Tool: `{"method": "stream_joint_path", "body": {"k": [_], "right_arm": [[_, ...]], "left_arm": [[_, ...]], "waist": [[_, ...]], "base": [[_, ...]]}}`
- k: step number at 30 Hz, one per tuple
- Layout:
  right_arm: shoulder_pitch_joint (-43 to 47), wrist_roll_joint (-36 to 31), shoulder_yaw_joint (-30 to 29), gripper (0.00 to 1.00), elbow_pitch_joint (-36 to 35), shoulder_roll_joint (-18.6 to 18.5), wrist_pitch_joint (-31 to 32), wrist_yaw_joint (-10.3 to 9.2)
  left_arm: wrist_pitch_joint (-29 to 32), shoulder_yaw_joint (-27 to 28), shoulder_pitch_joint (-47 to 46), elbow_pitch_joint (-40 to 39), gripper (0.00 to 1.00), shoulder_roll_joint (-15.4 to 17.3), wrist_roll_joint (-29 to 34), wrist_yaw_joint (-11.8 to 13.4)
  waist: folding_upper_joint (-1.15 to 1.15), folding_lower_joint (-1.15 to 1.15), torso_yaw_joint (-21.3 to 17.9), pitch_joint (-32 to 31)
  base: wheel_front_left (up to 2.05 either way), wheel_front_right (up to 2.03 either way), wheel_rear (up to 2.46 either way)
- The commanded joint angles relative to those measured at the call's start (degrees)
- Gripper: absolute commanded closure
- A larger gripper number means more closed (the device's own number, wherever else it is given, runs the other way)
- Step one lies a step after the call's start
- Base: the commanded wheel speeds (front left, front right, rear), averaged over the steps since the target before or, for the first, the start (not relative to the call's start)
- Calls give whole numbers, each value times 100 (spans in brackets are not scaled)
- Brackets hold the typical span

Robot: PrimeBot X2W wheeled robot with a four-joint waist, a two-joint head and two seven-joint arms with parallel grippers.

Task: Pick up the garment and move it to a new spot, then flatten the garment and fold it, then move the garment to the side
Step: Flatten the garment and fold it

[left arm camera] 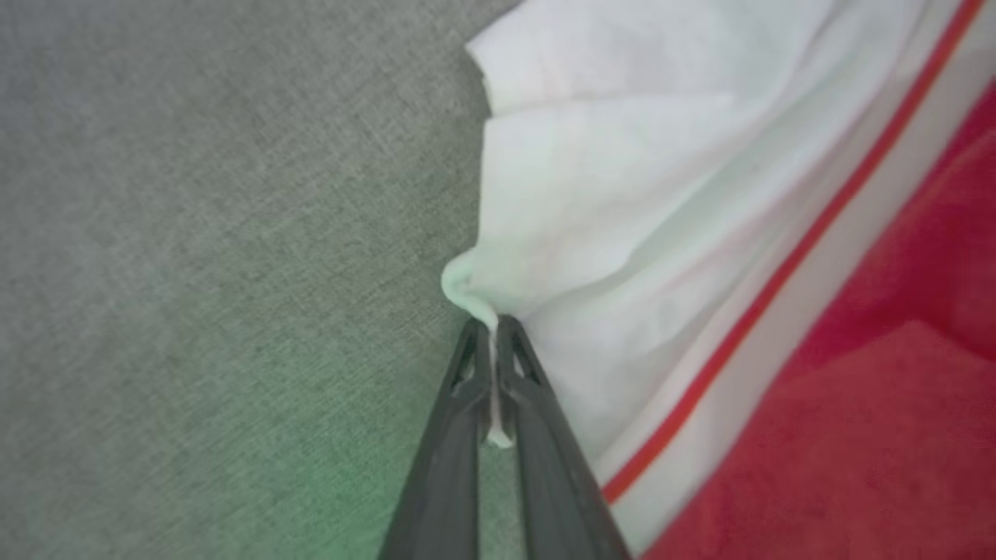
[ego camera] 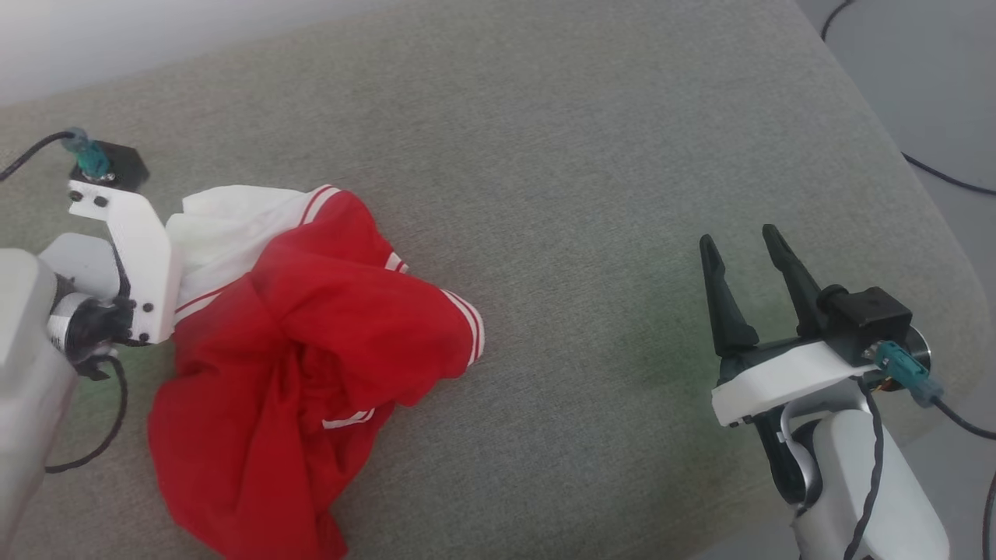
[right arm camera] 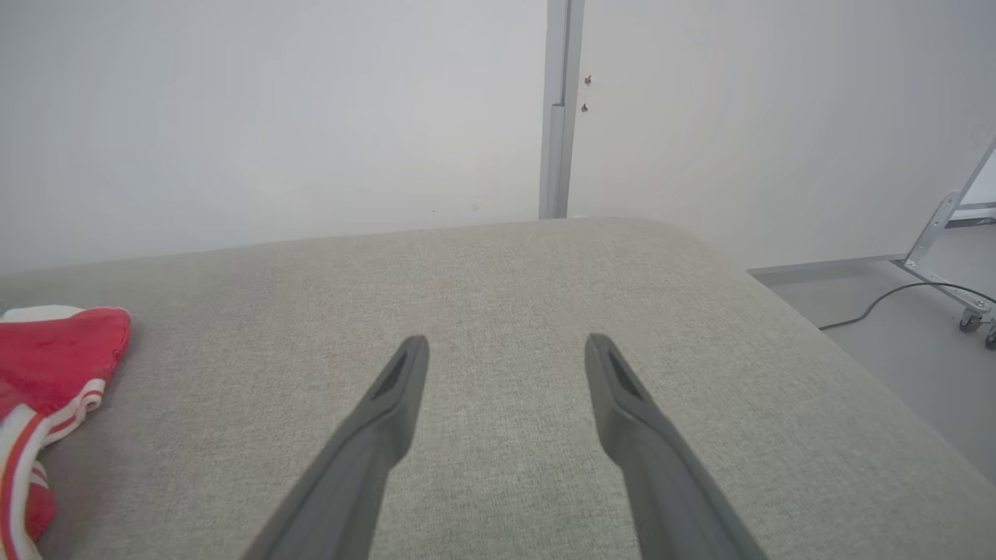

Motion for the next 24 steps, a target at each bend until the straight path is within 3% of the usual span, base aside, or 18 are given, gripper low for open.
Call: {"method": "stream_joint_path", "body": {"k": [1, 14, 19, 24], "right_arm": [[-40, -61, -15, 0, -17, 14, -31, -1], [146, -352, -322, 0, 25, 13, -32, -2], [233, -451, -408, 0, 69, 13, -32, -1], [303, -497, -449, 0, 98, 12, -32, -1]], "left_arm": [[207, -179, 414, 297, 100, -60, -16, -14], [-311, 304, 251, 33, 100, 88, -282, 388], [-423, 528, 713, -327, 100, 302, -442, 671], [-469, 805, 1406, -810, 100, 607, -665, 1149]], "waist": [[0, 0, 65, -26], [0, 0, 789, -431], [0, 0, 1090, -645], [0, 0, 1297, -784]], "base": [[0, 0, 0], [0, 0, 0], [0, 0, 0], [0, 0, 0]]}}
